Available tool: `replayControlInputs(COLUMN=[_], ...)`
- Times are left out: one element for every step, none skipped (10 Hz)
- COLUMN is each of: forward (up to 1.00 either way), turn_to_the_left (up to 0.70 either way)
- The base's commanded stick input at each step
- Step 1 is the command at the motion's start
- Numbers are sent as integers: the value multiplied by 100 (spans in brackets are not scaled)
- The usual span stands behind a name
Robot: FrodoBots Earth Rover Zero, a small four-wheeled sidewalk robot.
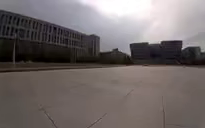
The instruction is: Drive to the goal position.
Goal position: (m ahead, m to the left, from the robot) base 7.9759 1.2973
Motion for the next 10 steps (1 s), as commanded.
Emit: replayControlInputs(forward=[100,100,100,100,100,100,100,100,100,100], turn_to_the_left=[0,0,0,0,0,0,0,0,0,0])
